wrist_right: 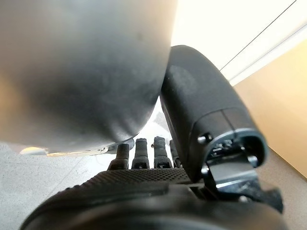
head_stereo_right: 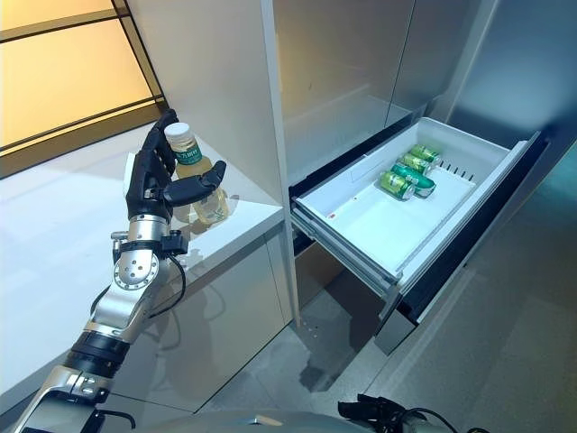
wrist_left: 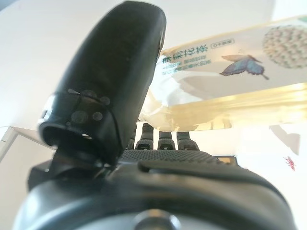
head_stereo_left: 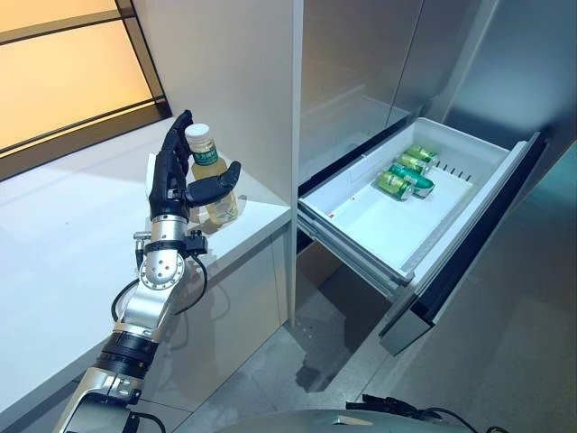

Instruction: Put drinks into fridge and close the fridge

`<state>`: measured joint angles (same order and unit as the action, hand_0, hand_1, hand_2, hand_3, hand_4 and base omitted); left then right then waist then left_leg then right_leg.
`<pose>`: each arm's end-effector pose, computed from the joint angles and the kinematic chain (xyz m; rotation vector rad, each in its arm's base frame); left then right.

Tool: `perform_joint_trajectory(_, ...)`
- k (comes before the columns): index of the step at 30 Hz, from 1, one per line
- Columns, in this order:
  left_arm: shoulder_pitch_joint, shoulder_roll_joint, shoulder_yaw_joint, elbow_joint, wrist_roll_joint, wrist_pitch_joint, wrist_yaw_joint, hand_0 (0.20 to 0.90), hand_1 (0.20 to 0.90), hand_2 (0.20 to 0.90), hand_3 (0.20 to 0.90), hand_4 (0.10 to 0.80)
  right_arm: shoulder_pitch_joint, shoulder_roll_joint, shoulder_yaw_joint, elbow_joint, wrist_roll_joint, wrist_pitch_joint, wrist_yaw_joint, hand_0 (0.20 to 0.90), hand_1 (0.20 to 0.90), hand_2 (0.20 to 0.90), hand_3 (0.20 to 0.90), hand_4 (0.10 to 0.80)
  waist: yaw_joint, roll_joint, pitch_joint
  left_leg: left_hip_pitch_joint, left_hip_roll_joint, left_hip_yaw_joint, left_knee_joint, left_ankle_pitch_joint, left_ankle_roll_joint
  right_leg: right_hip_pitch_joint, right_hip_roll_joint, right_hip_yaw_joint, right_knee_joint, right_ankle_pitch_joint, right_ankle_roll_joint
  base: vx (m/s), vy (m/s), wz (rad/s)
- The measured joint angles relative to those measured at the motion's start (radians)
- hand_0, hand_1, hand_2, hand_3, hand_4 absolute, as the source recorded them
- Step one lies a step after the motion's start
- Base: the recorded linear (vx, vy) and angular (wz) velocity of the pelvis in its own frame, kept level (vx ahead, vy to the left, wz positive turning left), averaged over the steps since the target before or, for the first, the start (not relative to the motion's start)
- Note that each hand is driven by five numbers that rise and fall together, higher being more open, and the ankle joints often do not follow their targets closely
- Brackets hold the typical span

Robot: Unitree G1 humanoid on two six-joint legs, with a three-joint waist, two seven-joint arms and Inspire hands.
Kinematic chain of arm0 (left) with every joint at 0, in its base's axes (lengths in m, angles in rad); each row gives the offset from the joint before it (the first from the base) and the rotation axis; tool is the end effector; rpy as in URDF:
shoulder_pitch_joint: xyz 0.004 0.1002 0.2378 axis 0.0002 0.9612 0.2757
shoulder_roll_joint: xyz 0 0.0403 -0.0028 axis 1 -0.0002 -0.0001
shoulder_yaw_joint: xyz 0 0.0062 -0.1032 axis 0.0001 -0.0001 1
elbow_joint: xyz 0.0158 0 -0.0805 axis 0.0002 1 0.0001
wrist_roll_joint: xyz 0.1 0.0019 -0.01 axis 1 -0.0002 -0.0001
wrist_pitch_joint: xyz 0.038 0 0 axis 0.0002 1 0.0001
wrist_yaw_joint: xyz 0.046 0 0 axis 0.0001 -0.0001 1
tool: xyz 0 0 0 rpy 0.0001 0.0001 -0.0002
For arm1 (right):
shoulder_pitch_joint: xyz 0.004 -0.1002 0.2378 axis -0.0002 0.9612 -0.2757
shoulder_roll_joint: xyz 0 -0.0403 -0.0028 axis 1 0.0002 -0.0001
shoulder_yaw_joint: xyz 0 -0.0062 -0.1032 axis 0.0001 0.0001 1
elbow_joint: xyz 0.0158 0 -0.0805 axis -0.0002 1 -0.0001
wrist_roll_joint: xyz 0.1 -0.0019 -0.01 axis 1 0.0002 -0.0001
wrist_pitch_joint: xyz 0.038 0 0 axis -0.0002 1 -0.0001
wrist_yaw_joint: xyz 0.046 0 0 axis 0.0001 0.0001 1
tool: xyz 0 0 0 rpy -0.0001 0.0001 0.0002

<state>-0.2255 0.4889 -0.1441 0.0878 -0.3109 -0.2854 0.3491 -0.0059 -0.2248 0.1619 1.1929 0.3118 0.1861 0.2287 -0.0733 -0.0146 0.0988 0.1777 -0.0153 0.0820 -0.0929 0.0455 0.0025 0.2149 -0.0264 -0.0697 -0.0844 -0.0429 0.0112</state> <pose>0.2423 0.2052 0.1004 0.1101 -0.3938 0.1765 0.0718 -0.2157 -0.1174 0.1510 1.3541 0.0106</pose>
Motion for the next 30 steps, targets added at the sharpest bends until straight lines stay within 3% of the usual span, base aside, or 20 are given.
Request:
perform_joint_trajectory(12,0.000,0.000,0.000,0.000,-0.002,0.006,-0.006,0.900,0.900,0.900,0.900,0.800,0.004,-0.008,0.000,0.001,0.000,0.000,0.000,0.900,0.900,0.900,0.900,0.800,0.000,0.018,-0.011,0.000,0.000,0.000,0.000,0.000,0.000,0.001,0.000,0.000,0.000,0.000,0.000,0.000,0.000,0.00)
perform_joint_trajectory(21,0.000,-0.012,-0.008,0.005,-0.097,0.084,-0.075,0.900,0.900,0.900,0.900,0.800,0.004,-0.008,0.000,0.002,0.000,0.001,0.000,0.900,0.900,0.900,0.900,0.800,0.000,0.018,-0.012,0.001,0.000,0.000,0.002,0.000,0.000,0.001,0.000,0.000,0.000,0.000,0.000,0.000,0.000,0.00)
perform_joint_trajectory(30,0.000,-0.013,-0.011,0.018,-0.104,0.111,-0.082,0.900,0.900,0.900,0.900,0.800,0.003,-0.008,0.000,0.002,0.000,0.002,0.000,0.900,0.900,0.900,0.900,0.800,0.001,0.018,-0.012,0.002,0.000,0.000,0.003,0.000,0.000,0.002,0.001,0.000,0.001,0.000,0.000,0.000,0.000,0.00)
